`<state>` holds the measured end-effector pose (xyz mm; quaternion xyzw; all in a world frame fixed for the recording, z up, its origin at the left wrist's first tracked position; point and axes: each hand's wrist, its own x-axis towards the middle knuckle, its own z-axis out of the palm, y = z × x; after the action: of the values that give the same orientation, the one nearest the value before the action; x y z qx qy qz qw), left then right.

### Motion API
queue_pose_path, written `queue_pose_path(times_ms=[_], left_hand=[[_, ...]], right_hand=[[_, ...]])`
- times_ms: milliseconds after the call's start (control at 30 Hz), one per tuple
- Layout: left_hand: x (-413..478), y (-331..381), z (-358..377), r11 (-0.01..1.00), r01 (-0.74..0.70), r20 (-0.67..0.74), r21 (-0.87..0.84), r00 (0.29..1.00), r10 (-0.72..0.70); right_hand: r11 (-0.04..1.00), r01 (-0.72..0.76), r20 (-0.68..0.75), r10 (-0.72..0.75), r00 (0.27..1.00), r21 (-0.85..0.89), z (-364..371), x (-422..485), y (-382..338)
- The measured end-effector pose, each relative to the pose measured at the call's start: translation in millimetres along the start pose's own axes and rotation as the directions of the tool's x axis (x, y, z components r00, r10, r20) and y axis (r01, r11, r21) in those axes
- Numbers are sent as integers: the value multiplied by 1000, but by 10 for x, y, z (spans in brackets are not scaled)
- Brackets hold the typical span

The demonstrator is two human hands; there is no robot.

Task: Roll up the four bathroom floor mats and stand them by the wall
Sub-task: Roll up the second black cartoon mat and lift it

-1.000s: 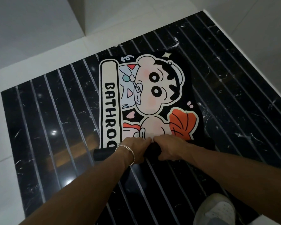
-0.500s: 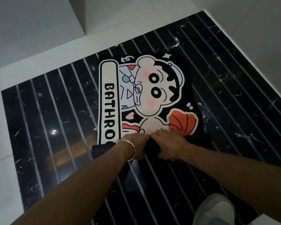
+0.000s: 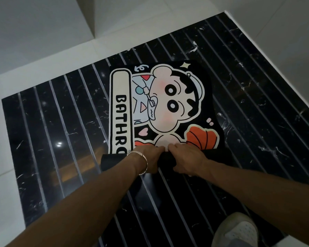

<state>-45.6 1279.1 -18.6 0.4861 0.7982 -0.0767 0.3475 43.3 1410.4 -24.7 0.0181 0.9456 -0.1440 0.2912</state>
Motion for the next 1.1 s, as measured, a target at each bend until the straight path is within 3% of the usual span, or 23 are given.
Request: queue_pose_path(times_ms=[133,367,567,767,967,1033,1100], left_hand=[[-47,10,58,993,2,-166,121,986,18],[24,-46,67,998,-7,-77,61,997,12],[-52,-20,134,985,47,-263,169,965,-1],[19,-52,46,996,6,-96,89,995,3],[-36,3,119,980,37,-245,195,969,13],[-20,-20,107,983,47,-203,180,979,-10],[21,-46,74,991,44,-118,127,993,-29]], right_hand=[[992,-36,102,24,994,119,-131,103,38],[1000,-3,-36,3,999,9,-2,-9,-47],[992,-62,49,57,997,112,-86,115,-45],[994,15,-94,-26,995,-111,-2,16,-77],[995,-25,137,11,991,100,-172,154,21],[993,-40,105,28,994,113,-141,138,6],[999,-29,1,29,1000,22,-57,77,-45]])
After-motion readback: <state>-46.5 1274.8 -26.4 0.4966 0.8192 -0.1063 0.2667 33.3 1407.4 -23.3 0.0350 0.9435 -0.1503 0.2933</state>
